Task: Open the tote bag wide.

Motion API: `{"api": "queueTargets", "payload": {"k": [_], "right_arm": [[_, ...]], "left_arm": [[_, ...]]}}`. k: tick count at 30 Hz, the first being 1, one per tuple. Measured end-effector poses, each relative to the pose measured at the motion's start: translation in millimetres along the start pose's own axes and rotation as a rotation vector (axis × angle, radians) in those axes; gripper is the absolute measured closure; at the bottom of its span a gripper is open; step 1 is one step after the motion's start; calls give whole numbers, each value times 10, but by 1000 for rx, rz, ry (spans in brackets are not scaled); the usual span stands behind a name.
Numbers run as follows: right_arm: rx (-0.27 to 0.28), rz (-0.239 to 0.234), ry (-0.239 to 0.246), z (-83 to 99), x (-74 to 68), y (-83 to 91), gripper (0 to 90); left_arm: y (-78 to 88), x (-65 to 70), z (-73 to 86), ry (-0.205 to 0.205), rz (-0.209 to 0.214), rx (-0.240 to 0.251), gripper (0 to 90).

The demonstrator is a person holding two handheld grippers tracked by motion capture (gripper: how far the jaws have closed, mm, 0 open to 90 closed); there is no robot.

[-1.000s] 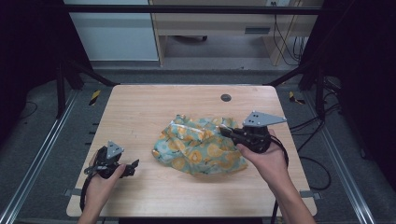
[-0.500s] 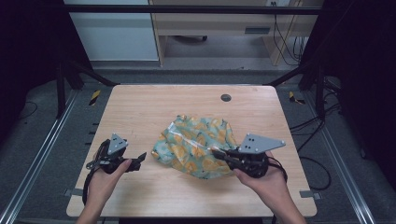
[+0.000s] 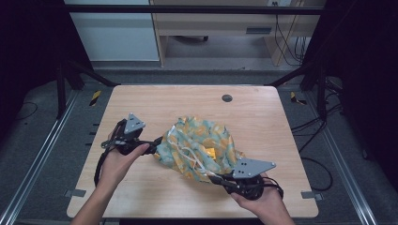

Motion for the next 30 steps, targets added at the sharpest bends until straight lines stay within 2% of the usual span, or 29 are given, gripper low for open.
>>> {"api": "queueTargets", "payload": {"k": [3,7,8,11,14,17,20,26,28,30], "right_arm": [[-24,-26,-9,139,-33,-61,893],[-51,-38,-18,283,-51,-101,893],[-51,-38,-18,283,-51,-101,893],[-53,-46,-28,352,-46,-101,893],[-56,-52,-34,386,-40,-106,893],[-66,-57,-37,450,-41,-142,893],[-73,-60,-37,490,-44,-176,893],[-89,-62,-34,539,-42,-236,892],[-88,-62,-32,545,-41,-244,892],[-87,-60,-32,551,-36,-246,892]], "left_arm": [[-109,95,-127,-35,8,-14,119],[-232,180,-219,-34,37,-22,123],[-232,180,-219,-34,37,-22,123],[-377,231,-295,-51,41,-30,124],[-457,259,-324,-48,52,-32,124],[-611,304,-391,-57,63,-43,124],[-718,318,-458,-79,60,-51,124],[-972,374,-531,-63,76,-78,137],[-1036,408,-560,-33,106,-72,143],[-1066,409,-572,-23,106,-71,160]]}}
Point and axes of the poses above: each handheld gripper's, and its own axes: y roughly backward along the jaws, z roughly out of its underside, x roughly to its right, the point moved 8 cm from there along -y, roughly forward along the jaws, and after that the axes turned 9 degrees about -z, right-handed, at the moved point
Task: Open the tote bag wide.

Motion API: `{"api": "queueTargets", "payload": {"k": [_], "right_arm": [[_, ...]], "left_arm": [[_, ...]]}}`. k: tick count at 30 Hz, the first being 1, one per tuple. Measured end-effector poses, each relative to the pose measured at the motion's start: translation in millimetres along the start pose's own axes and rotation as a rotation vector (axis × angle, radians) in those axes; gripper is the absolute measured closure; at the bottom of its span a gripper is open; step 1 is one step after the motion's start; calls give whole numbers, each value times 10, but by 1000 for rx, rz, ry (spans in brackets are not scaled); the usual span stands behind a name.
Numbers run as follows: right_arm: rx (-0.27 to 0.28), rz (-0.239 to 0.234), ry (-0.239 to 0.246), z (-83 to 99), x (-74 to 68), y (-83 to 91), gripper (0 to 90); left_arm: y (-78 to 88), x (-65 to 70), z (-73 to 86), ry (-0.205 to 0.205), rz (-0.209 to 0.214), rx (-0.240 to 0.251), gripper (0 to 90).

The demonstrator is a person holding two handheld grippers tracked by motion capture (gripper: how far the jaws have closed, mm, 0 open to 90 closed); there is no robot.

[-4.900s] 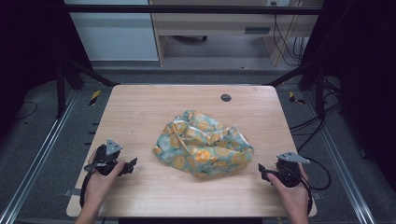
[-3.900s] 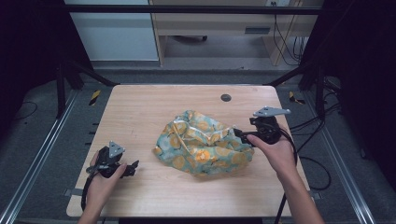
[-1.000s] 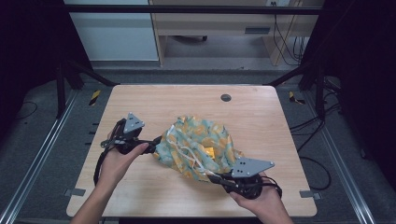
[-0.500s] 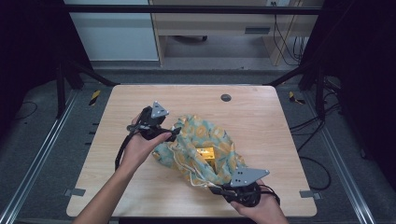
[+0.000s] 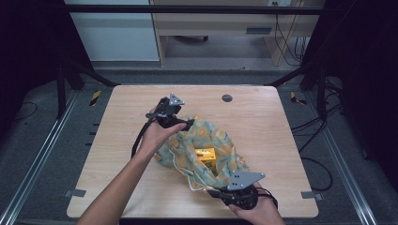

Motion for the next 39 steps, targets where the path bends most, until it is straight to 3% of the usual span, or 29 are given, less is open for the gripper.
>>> {"api": "queueTargets", "payload": {"k": [11,14,17,19,24,31,39], "right_arm": [[5,-3,-12,46,8,-20,890],[3,-5,-14,55,8,-22,890],[3,-7,-15,59,5,-22,890],[3,-7,-15,63,5,-23,890],[2,-8,-16,71,4,-23,889],[4,-3,-19,78,22,-11,888],[7,8,-17,69,39,26,888]], "left_arm": [[-235,5,29,-53,-39,-96,170],[-274,27,64,-43,-27,-122,195],[-294,68,97,-59,-17,-147,240],[-299,83,118,-69,-16,-166,289],[-284,105,165,-88,-12,-202,560],[-182,111,140,-106,-15,-195,801],[139,119,42,-108,1,-128,844]]}}
Point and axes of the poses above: each handheld gripper's, and its own axes: y roughly backward along the jaws, z roughly out of its underside, x roughly to its right, the point moved 8 cm from there along -y, roughly forward along the jaws, and after that the axes turned 9 degrees about -z, right-handed, at the moved point
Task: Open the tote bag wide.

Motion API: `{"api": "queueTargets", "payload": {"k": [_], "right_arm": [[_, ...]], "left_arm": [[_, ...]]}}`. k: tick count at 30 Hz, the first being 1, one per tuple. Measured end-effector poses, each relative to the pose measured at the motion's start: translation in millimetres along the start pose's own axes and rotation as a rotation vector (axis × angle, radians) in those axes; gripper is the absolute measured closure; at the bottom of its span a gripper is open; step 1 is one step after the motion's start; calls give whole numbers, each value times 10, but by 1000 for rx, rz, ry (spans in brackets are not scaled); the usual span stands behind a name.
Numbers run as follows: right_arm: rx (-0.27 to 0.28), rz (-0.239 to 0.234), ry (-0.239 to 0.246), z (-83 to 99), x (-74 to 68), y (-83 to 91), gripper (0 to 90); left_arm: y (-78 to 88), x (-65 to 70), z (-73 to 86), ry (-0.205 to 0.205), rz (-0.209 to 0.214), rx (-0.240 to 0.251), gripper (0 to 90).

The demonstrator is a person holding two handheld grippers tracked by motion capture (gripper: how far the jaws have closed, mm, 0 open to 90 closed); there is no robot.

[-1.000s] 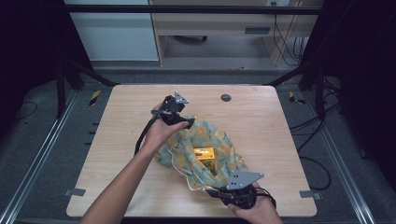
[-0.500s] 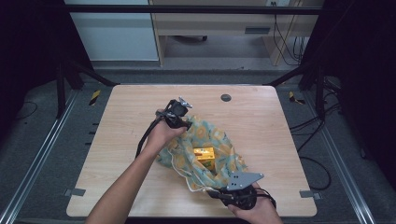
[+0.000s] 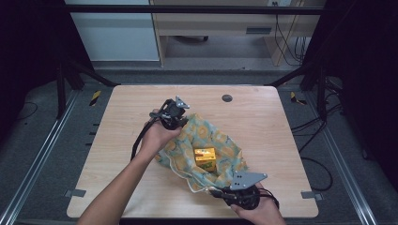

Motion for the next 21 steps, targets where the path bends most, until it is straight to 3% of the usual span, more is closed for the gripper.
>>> {"api": "queueTargets", "payload": {"k": [11,17,21], "right_arm": [[-22,42,15,23,37,57,888],[-65,90,31,118,91,152,889],[-73,101,23,175,119,238,889]], "left_arm": [[415,39,12,4,43,80,843],[580,38,225,9,33,104,842],[592,45,341,27,41,108,842]]}}
Point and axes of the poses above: each handheld gripper's, and its own axes: y roughly backward along the jaws, z roughly out of its underside, x roughly to its right, the point moved 8 cm from there along -y, roughly forward along the jaws, and after that the axes turned 9 degrees about -z, right-handed, at the moved point
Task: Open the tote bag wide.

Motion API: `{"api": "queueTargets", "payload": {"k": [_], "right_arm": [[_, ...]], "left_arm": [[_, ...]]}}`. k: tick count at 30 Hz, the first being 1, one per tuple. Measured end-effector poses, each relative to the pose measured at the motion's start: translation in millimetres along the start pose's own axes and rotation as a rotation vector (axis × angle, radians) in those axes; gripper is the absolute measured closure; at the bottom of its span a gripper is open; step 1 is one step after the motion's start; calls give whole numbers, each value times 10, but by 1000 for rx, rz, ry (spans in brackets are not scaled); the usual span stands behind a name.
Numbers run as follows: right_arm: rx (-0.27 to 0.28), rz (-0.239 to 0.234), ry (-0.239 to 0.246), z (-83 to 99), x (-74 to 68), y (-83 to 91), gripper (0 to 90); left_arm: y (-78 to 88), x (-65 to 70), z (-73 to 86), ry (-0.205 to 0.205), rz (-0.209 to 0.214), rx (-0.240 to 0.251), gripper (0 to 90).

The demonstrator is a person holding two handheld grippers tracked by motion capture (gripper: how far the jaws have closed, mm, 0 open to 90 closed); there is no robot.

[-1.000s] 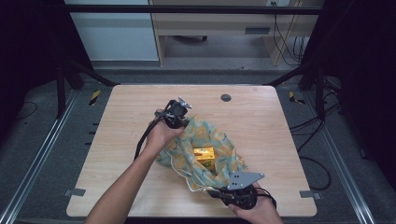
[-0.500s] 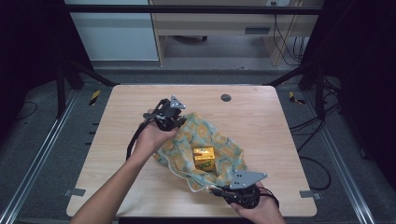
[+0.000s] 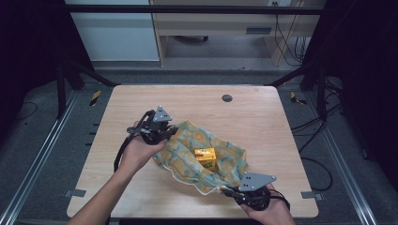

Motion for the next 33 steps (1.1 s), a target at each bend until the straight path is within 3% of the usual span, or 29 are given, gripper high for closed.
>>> {"api": "queueTargets", "payload": {"k": [13,23,33], "right_arm": [[-77,-18,-35,217,68,-96,890],[-105,-23,-59,301,124,-119,890],[-149,-25,-88,421,164,-134,889]], "left_arm": [[-164,134,440,19,40,-55,840],[-308,207,714,1,38,-105,839],[-401,272,983,19,53,-125,838]]}}
Point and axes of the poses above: each handheld gripper's, and its own axes: y roughly backward along the jaws, z roughly out of its underside, x roughly to its right, the point moved 8 cm from there along -y, roughly forward along the jaws, and after that the axes turned 9 degrees about -z, right-handed, at the moved point
